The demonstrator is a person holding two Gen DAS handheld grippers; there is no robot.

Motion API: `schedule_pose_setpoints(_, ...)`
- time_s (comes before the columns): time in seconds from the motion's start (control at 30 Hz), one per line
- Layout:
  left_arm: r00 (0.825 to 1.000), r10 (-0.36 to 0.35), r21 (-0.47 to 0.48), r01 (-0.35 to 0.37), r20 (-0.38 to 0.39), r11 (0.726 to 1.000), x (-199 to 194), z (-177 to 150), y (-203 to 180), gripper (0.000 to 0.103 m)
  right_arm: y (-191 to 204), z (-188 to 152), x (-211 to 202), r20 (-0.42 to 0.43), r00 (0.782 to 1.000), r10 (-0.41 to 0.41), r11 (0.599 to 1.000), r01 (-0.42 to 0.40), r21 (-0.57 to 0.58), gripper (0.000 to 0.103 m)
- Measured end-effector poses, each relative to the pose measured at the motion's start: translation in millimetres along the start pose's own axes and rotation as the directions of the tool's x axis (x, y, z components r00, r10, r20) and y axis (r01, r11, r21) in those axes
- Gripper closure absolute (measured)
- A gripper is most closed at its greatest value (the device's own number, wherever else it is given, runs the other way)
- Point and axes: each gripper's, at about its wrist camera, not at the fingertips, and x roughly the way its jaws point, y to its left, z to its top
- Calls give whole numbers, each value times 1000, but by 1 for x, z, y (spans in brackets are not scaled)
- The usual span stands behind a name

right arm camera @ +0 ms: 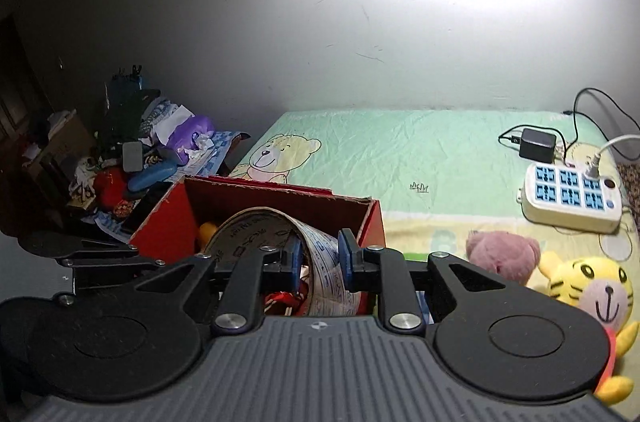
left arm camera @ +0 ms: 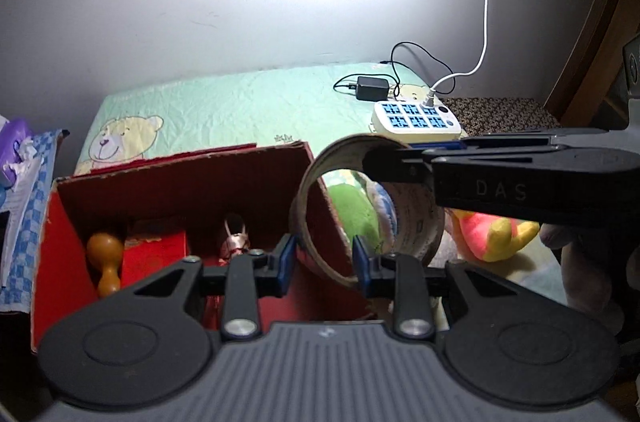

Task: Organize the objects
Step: 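Carry the tape roll over the cardboard box with the right gripper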

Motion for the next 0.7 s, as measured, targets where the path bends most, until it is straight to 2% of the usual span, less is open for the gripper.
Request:
schedule_pose_setpoints(0.13, 999, -45, -52, 43, -25, 998, 19, 1, 35, 73, 17, 9, 33, -67, 997, -45, 997, 40, -72, 82)
schedule_pose_setpoints(0.27, 992, -103, -76, 97, -78, 992, 45, -1, 57, 73, 35, 12, 64, -136, 984, -116, 976, 88, -197, 83)
schedule_pose_setpoints(0.37, 983, -148, -100, 137, -109, 986, 61, -2, 72, 73, 54, 10, 81, -151, 970, -192, 934, 133, -332, 84)
schedule_pose_setpoints(0.47, 967, -207, -141, 187, -146, 972, 76, -3, 89, 73, 66, 12, 94, -172, 954, -247, 892, 154, -426, 85)
schedule_pose_setpoints(0.53, 955, -246, -166, 219, -166, 962, 83, -6, 98, 73, 70, 15, 103, -200, 943, -265, 876, 149, -459, 87)
schedule_pose_setpoints(0.7, 940, -280, -187, 244, -196, 951, 92, -11, 110, 72, 79, 15, 122, -272, 909, -315, 834, 128, -537, 89)
